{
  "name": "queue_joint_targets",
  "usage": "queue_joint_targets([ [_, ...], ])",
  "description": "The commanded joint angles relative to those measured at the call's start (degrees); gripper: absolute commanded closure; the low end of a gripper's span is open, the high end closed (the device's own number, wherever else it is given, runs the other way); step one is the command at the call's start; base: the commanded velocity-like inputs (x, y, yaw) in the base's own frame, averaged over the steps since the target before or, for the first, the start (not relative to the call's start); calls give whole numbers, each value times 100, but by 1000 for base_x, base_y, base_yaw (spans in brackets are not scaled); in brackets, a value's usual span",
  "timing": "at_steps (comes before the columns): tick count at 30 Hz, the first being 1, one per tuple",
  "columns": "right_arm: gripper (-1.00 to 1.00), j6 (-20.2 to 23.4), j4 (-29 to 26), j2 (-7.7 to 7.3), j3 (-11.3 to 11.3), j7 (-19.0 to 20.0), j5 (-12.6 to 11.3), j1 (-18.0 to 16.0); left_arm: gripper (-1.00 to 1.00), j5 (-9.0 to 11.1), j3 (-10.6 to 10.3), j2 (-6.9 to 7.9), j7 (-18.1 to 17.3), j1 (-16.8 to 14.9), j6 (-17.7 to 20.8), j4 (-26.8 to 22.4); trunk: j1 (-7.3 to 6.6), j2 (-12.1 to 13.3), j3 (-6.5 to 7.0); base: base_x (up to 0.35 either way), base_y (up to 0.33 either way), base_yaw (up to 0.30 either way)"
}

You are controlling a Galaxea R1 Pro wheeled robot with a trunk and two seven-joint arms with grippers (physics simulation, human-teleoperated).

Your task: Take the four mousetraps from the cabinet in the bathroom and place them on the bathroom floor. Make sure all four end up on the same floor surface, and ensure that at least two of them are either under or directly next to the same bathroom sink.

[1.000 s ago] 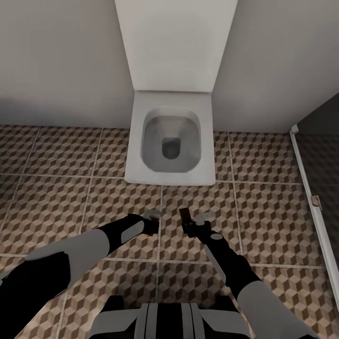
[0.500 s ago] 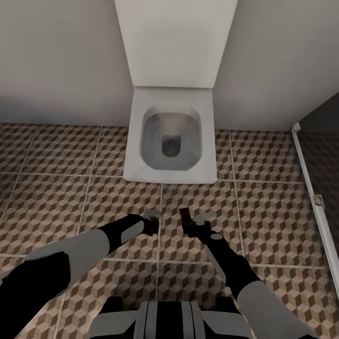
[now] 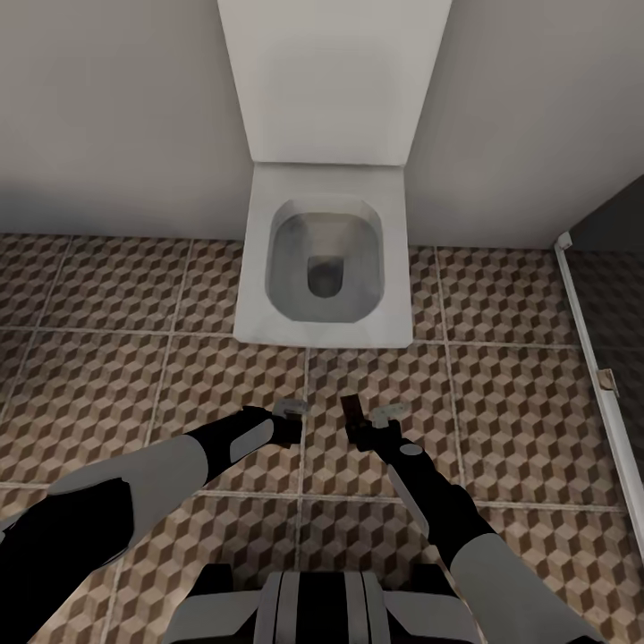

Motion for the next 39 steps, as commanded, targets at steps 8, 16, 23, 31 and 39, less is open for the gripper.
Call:
queue_joint_targets([
  [8, 100, 33, -4, -2, 10, -16, -75, -2, 100, 56, -33, 2, 52, -7, 2, -12, 176, -324, -147, 0, 0, 0],
  [16, 100, 33, -1, -4, 10, -16, -75, -2, 100, 56, -33, 2, 48, -7, 2, -12, 198, -364, -165, 0, 0, 0],
  [23, 100, 28, 0, -4, 10, -16, -75, -2, 100, 56, -33, 2, 51, -6, 2, -44, 198, -364, -165, 0, 0, 0],
  [31, 100, -4, -15, -17, 28, 16, -84, -2, 100, 56, -33, 4, 47, -5, 2, -47, 198, -364, -165, 0, 0, 0],
  [39, 100, -10, -17, -22, 20, 19, -84, -2, 100, 56, -33, 10, 49, -6, 2, -47, 198, -364, -165, 0, 0, 0],
])
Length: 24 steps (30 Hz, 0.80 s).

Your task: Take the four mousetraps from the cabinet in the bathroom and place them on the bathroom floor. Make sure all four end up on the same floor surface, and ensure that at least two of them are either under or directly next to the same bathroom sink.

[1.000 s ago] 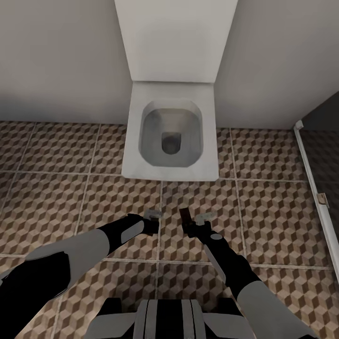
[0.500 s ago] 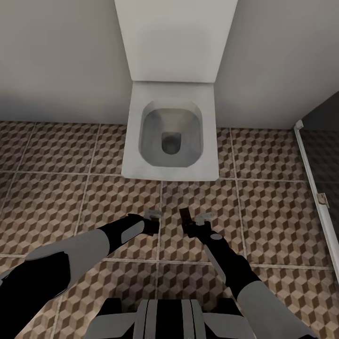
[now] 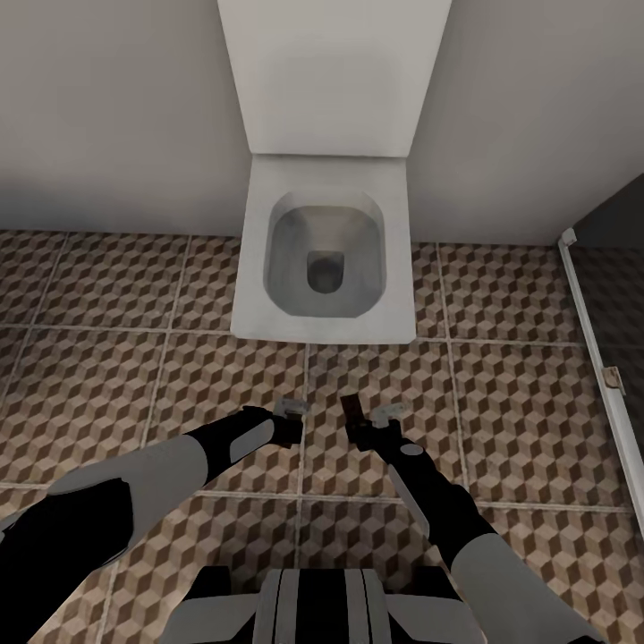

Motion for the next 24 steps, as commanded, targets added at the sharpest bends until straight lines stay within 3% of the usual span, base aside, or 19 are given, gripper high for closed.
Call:
queue_joint_targets([
  [1, 100, 26, -8, -2, 9, -13, -74, -2, 100, 56, -33, 1, 49, -7, 5, -12, 0, -1, -3, 0, 0, 0],
  [9, 100, 26, -8, -2, 9, -13, -74, -2, 100, 56, -33, 3, 51, -7, 10, -12, 0, -1, -3, 0, 0, 0],
  [24, 100, 26, -8, 5, 17, -13, -74, -2, 100, 56, -35, 2, 54, -6, 10, -12, 329, -603, -272, 0, 0, 0],
])
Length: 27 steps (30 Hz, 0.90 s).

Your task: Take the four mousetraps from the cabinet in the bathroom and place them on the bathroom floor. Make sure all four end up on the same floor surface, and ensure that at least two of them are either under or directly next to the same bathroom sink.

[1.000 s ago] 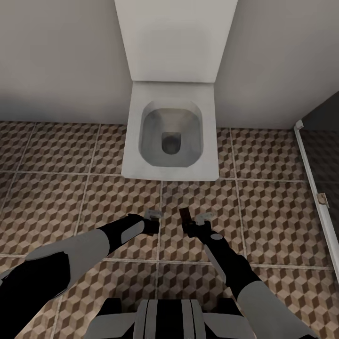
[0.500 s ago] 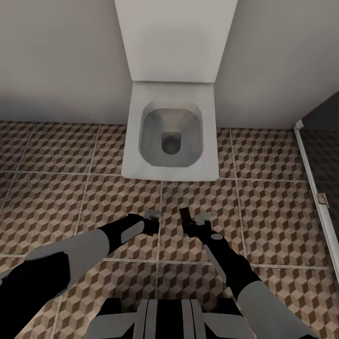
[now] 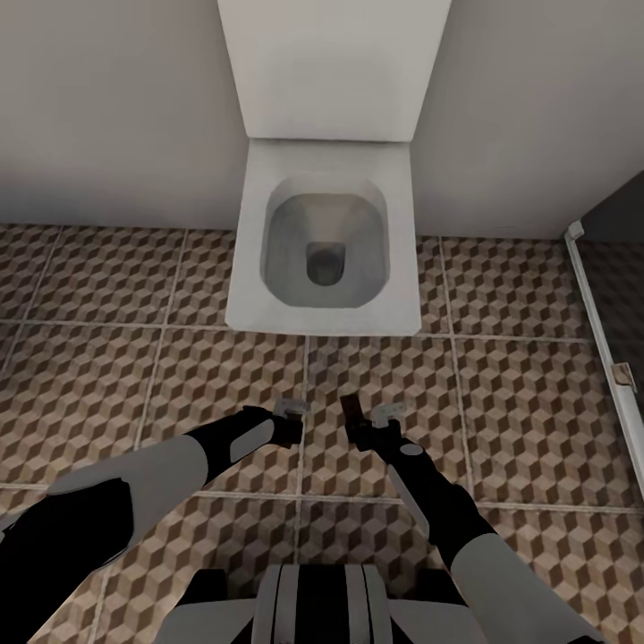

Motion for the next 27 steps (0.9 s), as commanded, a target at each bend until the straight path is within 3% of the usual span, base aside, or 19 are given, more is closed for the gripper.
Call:
queue_joint_targets([
  [1, 100, 26, -8, -2, 9, -13, -74, -2, 100, 56, -33, 3, 50, -7, 2, -12, 22, -43, -21, 0, 0, 0],
  [14, 100, 26, -8, -1, 10, -13, -74, -2, 100, 56, -32, 4, 49, -6, 2, -12, 22, -43, -21, 0, 0, 0],
  [18, 100, 26, -8, -1, 10, -13, -74, -2, 100, 56, -32, 4, 50, -7, 2, -12, 110, -203, -93, 0, 0, 0],
  [27, 100, 26, -8, -1, 10, -13, -74, -2, 100, 56, -31, 4, 51, -5, 6, -5, 110, -203, -93, 0, 0, 0],
])
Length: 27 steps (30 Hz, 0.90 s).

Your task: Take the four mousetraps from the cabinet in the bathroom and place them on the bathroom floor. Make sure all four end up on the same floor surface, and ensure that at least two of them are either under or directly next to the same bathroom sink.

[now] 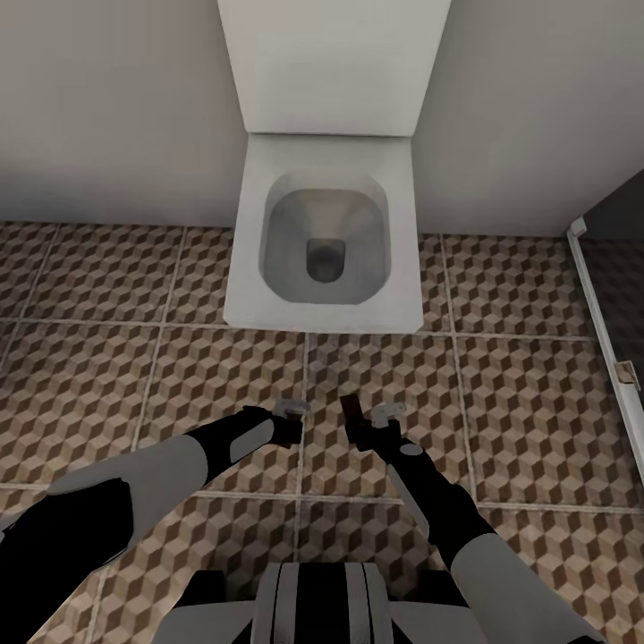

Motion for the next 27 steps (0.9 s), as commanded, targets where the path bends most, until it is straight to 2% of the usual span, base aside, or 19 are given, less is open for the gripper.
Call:
queue_joint_targets([
  [1, 100, 26, -8, -2, 9, -13, -74, -2, 100, 56, -33, 2, 50, -7, 3, -12, -1, -1, -3, 0, 0, 0],
  [8, 100, 26, -8, -2, 9, -13, -74, -2, 100, 56, -33, 2, 49, -8, 6, -15, -1, -1, -3, 18, 0, 0],
  [20, 100, 26, -8, -2, 9, -13, -74, -2, 100, 58, -33, 2, 45, -8, 6, -11, -1, -1, -3, 277, 53, 0],
  [27, 100, 26, -8, -2, 9, -13, -74, -2, 100, 56, -33, 2, 47, -8, 6, -11, -1, -1, -3, 62, 11, 0],
])
